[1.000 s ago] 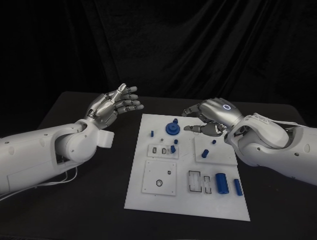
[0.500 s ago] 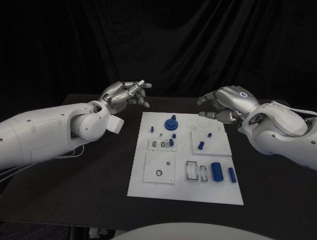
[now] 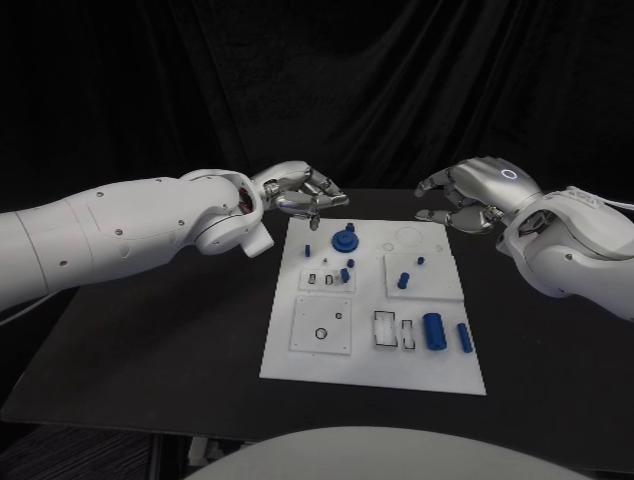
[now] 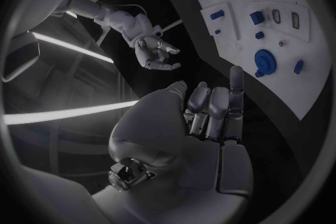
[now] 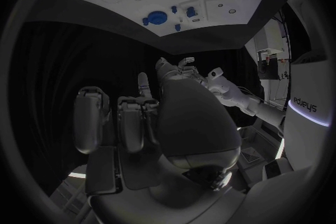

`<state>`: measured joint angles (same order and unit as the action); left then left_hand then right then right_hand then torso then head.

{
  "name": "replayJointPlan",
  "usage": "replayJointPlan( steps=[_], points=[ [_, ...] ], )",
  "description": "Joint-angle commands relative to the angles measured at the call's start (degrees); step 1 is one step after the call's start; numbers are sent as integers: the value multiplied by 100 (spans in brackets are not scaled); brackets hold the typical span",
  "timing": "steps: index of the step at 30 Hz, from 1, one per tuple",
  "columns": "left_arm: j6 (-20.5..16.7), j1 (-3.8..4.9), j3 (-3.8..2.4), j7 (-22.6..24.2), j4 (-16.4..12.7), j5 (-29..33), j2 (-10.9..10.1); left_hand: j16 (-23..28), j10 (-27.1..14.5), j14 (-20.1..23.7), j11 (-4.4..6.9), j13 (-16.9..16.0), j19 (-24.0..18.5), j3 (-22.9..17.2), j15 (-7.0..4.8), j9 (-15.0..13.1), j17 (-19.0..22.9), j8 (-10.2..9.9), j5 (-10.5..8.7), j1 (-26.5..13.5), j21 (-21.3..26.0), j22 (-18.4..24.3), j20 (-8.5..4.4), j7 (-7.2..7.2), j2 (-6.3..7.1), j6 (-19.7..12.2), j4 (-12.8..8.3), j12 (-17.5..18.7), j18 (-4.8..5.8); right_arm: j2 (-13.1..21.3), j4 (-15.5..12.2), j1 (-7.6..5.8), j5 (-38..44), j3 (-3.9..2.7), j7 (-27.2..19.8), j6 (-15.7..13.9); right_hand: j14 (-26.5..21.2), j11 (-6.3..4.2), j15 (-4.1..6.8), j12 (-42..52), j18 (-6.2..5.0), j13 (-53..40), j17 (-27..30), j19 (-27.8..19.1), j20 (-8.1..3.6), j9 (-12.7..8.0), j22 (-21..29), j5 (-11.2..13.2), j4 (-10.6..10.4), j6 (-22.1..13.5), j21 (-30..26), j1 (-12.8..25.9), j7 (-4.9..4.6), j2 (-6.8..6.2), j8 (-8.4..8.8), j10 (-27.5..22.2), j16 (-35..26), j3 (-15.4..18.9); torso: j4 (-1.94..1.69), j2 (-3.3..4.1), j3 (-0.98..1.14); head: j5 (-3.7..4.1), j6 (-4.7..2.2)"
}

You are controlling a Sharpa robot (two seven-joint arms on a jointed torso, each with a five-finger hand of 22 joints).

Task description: Assemble the parts on the task board

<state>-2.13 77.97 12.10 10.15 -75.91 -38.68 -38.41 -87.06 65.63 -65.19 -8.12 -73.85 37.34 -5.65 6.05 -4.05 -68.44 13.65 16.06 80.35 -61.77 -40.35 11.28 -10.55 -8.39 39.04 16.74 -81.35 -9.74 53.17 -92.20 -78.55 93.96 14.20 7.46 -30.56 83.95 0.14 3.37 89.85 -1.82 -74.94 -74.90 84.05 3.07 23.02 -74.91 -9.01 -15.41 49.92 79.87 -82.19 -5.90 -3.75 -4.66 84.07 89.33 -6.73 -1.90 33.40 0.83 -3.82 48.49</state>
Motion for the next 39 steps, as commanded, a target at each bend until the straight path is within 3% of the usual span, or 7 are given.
replayJointPlan(
  steps=[1, 3, 6, 9, 14, 28, 39],
  points=[
    [19, 57, -5, -723, -83, -1418, 115, -264, 1541, -1501, 15, -1076, 1064, 64, -45, -83, -1270, 102, -163, -323, -863, -1119, -5, -94, 14, 360, -32, -588, 171, 20, 20, -16, 5, -3, 132, 145, 575, 49, -38, 15, -56, -1506, -1430, 150, 23, -9, -1195, -38, -22, 42, -33, 0, -7, 49, 2, 593, -37, -3, 71, -25, 42, -45, 30],
    [70, 80, -5, -1013, -130, -1546, 192, -299, 2358, -2250, 59, -1568, 1933, 132, -90, -126, -1938, 82, -282, -495, -1442, -1991, -14, -58, 53, 492, -22, -843, 289, 30, 31, -17, 5, -3, 142, 175, 575, 49, -38, 15, -56, -1506, -1430, 150, 23, -9, -1195, -38, -22, 42, -33, 0, -7, 49, 2, 593, -37, -3, 77, -31, 52, -44, 57],
    [236, 102, -5, -1561, -175, -1658, 329, -294, 2437, -2481, 104, -1615, 3125, 395, -161, -210, -2156, -2, -544, -1052, -2076, -3064, -43, -21, 5, 549, -7, -865, 478, 44, 52, -18, 5, -3, 158, 208, 574, 47, -37, 15, -56, -1506, -1426, 151, 23, -9, -1195, -47, -27, 50, -31, 2, -5, 61, 1, 593, -41, -5, 94, -32, 81, -48, 103],
    [453, 112, -5, -2097, -190, -1709, 462, -294, 2437, -2481, 141, -1615, 3629, 725, -201, -350, -2156, -12, -974, -1606, -2282, -3494, -78, 0, -38, 611, -6, -865, 572, 57, 69, -18, 5, -3, 176, 242, 574, 47, -37, 15, -56, -1506, -1426, 150, 23, -9, -1194, -49, -29, 53, -34, 3, -5, 64, 0, 593, -41, -5, 95, -27, 89, -38, 124],
    [692, 118, -6, -2795, -178, -1746, 638, -294, 2437, -2481, 232, -1615, 4368, 937, -295, -632, -2156, 111, -1101, -1798, -2544, -4128, -162, 89, -15, 783, -20, -865, 735, 61, 97, -17, 5, -3, 205, 302, 573, 47, -36, 15, -57, -1506, -1422, 150, 23, -9, -1194, -56, -36, 64, -35, 10, -6, 72, -3, 593, -47, -4, 124, -26, 92, -81, 151],
    [1200, 120, -6, -4159, 148, -1764, 1052, -294, 2437, -2481, 394, -1615, 4737, 916, -482, -1502, -2156, 393, -851, -1551, -2641, -4427, -351, 231, -28, 767, -199, -865, 816, 53, 190, -16, 5, -3, 263, 404, 570, 46, -35, 15, -59, -1506, -1412, 146, 22, -12, -1191, -79, -64, 88, -47, 45, -5, 96, -5, 593, -59, 5, 156, -31, 101, -148, 151],
    [1252, 117, -5, -4428, 258, -1765, 1150, -294, 2437, -2481, 800, -1615, 4984, 769, -876, -3413, -2156, 1430, -441, -1631, -2683, -4617, -744, 642, -20, 1099, -323, -865, 873, 40, 225, -14, 5, -3, 304, 504, 566, 29, -19, 15, -62, -1506, -1399, 144, 8, -45, -1187, -519, -15, 136, -63, -61, 8, 164, 23, 593, -77, -62, 187, -34, 116, -167, 151]
  ],
)
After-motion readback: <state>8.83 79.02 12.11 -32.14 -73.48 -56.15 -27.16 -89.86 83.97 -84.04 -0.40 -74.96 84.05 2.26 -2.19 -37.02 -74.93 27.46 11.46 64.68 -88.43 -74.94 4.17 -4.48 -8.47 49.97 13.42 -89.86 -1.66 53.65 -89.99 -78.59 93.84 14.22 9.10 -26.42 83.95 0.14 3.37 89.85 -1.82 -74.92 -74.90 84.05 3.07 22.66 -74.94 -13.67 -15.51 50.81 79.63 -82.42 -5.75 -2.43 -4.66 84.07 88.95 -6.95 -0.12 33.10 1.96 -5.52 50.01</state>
